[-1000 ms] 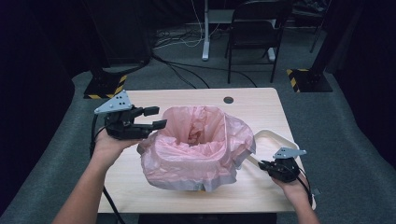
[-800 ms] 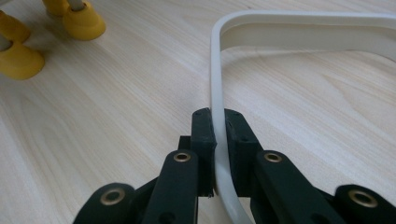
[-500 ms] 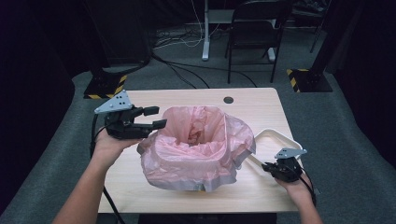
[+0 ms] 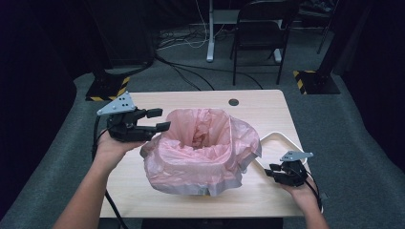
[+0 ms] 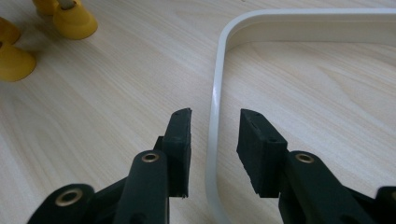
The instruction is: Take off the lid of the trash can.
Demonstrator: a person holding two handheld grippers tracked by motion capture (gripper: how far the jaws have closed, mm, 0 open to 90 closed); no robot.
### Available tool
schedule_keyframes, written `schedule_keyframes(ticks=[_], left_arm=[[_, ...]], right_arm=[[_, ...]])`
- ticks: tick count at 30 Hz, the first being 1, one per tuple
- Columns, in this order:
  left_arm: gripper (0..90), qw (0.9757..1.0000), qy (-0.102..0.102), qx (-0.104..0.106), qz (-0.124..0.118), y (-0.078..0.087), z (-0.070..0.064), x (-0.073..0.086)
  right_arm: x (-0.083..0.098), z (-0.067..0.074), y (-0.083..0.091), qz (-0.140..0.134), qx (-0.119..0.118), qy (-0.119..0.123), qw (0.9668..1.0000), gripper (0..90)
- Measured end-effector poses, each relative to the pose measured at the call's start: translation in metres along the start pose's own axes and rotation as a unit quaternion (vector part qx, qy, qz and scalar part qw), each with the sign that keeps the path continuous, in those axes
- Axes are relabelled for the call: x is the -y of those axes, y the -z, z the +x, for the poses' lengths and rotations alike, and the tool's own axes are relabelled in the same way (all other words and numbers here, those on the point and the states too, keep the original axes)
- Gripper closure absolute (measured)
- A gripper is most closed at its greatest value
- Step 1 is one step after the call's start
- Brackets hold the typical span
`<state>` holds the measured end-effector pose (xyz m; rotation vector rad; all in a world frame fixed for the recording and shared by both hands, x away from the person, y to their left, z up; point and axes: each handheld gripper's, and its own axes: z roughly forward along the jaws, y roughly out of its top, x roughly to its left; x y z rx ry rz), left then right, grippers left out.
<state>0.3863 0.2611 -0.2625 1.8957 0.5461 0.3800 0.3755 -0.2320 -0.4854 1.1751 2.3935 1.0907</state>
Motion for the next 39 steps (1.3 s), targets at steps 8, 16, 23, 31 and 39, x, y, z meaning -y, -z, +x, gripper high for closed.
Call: schedule_keyframes(ticks=[8, 16, 23, 31, 39], left_arm=[[43.2, 1.0, -0.001, -0.001, 0.0, 0.001, 0.0, 0.0], [43.2, 1.0, -0.004, 0.0, 0.003, 0.0, -0.001, -0.001], [43.1, 1.0, -0.005, -0.001, 0.006, 0.0, -0.002, -0.002], [43.0, 0.9999, -0.004, -0.005, 0.007, 0.002, -0.002, -0.002], [43.0, 1.0, -0.001, -0.006, 0.006, 0.004, -0.001, -0.002]], right_arm=[[0.0, 0.0, 0.002, -0.008, 0.006, -0.007, 0.9999, 60.8], [-0.004, 0.003, 0.006, -0.023, 0.005, -0.01, 0.9997, 56.3], [-0.009, 0.007, 0.012, -0.032, 0.0, -0.008, 0.9995, 53.4], [-0.02, 0.015, 0.022, -0.044, -0.007, 0.005, 0.999, 51.1], [-0.031, 0.021, 0.04, -0.081, -0.009, 0.017, 0.9965, 50.6]])
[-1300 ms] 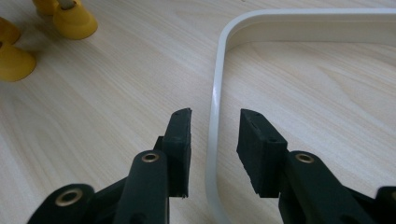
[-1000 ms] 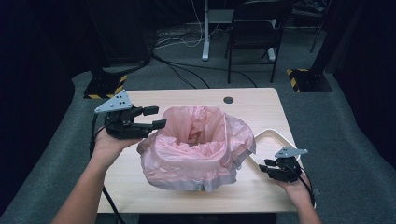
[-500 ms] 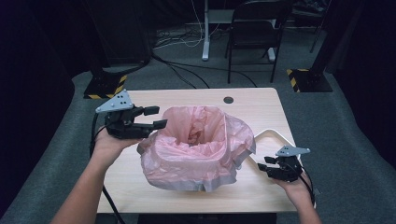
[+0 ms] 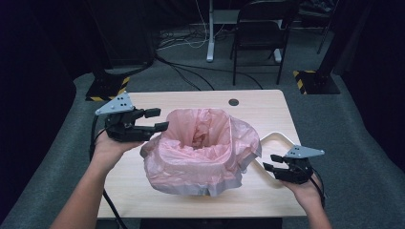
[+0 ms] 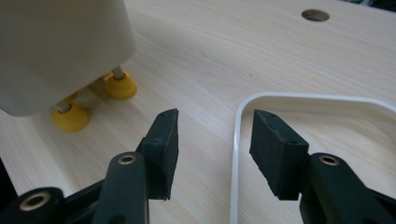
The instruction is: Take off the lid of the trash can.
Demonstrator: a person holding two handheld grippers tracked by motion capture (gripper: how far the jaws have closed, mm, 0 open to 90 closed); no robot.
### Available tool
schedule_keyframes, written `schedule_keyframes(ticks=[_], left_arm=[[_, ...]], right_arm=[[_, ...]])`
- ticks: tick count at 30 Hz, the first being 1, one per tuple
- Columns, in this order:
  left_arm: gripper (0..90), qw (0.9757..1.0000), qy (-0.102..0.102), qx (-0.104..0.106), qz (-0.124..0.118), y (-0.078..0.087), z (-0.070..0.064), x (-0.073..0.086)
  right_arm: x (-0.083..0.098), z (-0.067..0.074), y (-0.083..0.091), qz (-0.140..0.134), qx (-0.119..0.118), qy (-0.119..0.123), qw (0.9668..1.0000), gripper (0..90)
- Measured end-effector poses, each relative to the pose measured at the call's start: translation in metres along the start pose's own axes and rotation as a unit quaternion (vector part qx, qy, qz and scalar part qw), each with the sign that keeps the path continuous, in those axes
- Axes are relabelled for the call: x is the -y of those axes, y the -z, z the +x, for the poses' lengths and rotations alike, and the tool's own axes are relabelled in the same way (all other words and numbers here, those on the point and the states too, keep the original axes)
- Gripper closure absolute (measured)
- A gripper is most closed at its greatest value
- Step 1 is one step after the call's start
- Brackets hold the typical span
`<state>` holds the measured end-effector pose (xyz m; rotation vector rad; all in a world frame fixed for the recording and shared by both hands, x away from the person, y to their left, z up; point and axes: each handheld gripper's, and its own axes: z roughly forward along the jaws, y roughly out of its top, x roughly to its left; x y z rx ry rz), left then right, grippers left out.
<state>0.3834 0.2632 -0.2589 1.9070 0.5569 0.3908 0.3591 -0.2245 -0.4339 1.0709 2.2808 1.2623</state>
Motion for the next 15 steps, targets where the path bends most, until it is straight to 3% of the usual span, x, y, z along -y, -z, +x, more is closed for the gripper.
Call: schedule_keyframes(ticks=[10, 15], left_arm=[[43.0, 1.0, 0.0, 0.0, -0.001, 0.0, -0.001, -0.001], [43.0, 1.0, 0.0, -0.001, 0.0, 0.0, 0.001, -0.002]], right_arm=[[-0.014, 0.006, 0.019, -0.034, -0.003, 0.0, 0.9994, 50.6], [-0.025, 0.013, 0.031, -0.04, -0.017, 0.009, 0.999, 50.5]])
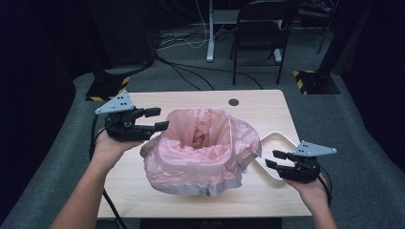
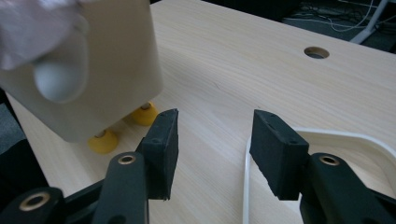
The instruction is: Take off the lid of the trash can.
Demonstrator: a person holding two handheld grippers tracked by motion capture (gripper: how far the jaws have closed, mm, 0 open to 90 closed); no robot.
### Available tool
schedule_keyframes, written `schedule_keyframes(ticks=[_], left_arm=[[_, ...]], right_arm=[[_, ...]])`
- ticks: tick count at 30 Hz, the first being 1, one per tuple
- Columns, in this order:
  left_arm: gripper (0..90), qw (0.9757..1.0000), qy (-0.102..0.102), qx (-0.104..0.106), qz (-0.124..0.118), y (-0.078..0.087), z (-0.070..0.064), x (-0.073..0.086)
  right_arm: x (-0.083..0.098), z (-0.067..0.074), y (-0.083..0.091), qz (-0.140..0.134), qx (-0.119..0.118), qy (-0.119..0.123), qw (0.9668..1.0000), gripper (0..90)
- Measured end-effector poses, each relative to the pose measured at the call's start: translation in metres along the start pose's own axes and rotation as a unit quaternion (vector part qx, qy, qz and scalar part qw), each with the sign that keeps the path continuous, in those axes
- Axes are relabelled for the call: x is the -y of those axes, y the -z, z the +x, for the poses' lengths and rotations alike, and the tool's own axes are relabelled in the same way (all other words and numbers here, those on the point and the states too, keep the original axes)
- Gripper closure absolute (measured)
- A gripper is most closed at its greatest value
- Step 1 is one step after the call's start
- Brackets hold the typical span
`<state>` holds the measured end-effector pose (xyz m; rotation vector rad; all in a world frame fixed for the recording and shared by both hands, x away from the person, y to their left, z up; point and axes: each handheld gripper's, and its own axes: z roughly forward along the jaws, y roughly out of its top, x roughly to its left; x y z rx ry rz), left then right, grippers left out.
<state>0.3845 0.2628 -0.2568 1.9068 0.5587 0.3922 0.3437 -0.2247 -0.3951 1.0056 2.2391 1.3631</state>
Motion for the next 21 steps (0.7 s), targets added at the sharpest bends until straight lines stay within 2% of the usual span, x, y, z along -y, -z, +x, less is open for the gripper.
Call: schedule_keyframes(ticks=[11, 15, 21], left_arm=[[43.0, 1.0, 0.002, 0.001, 0.001, -0.002, 0.001, -0.002], [43.0, 1.0, 0.003, 0.001, 0.002, -0.003, 0.002, -0.002], [43.0, 1.0, 0.005, 0.0, 0.006, -0.006, 0.003, -0.002]], right_arm=[[-0.027, 0.025, 0.015, -0.006, -0.02, 0.038, 0.9991, 50.0], [-0.035, 0.032, 0.019, -0.016, -0.033, 0.048, 0.9982, 49.1], [-0.046, 0.042, 0.029, -0.027, -0.037, 0.066, 0.9968, 46.8]])
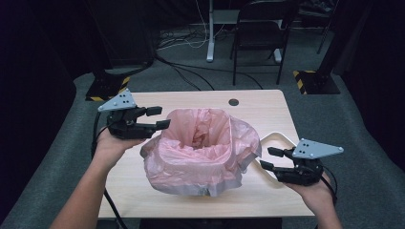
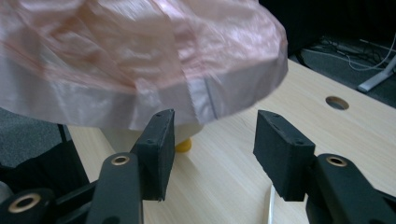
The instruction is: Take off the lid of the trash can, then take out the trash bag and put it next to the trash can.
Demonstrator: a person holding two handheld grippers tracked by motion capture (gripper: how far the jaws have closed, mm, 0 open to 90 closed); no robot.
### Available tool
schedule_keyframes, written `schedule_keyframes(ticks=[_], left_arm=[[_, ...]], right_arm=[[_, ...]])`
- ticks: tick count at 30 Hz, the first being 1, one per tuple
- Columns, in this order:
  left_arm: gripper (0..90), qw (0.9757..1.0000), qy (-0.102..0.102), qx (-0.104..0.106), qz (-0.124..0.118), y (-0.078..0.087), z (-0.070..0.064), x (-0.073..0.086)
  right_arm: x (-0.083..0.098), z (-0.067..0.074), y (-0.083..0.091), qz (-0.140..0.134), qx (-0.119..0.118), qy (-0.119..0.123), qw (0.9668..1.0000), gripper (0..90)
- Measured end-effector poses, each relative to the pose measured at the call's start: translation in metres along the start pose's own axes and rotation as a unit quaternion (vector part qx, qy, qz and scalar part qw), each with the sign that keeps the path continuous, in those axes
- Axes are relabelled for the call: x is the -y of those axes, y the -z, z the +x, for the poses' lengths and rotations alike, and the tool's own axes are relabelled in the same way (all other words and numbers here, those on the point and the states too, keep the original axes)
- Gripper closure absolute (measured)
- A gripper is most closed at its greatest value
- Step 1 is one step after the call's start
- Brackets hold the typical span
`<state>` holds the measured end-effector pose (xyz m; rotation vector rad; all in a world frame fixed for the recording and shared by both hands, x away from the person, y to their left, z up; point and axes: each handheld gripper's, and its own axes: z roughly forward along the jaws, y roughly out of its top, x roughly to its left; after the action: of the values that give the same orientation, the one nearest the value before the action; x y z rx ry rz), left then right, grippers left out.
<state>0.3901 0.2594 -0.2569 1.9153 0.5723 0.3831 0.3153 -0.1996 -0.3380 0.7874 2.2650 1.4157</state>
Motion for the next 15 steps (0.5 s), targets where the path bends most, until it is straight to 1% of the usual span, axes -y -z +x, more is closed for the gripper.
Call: schedule_keyframes(ticks=[6, 11, 15], left_arm=[[42.6, 1.0, 0.005, -0.004, 0.003, -0.005, 0.004, -0.002], [42.5, 0.9999, 0.01, -0.004, 0.007, -0.01, 0.007, -0.001], [42.5, 0.9999, 0.012, -0.003, 0.011, -0.013, 0.008, -0.001]], right_arm=[[-0.017, 0.013, 0.008, -0.016, -0.021, 0.018, 0.9995, 43.2], [-0.027, 0.022, 0.006, -0.022, -0.038, 0.031, 0.9986, 41.6], [-0.031, 0.025, 0.004, -0.027, -0.055, 0.031, 0.9976, 40.1]])
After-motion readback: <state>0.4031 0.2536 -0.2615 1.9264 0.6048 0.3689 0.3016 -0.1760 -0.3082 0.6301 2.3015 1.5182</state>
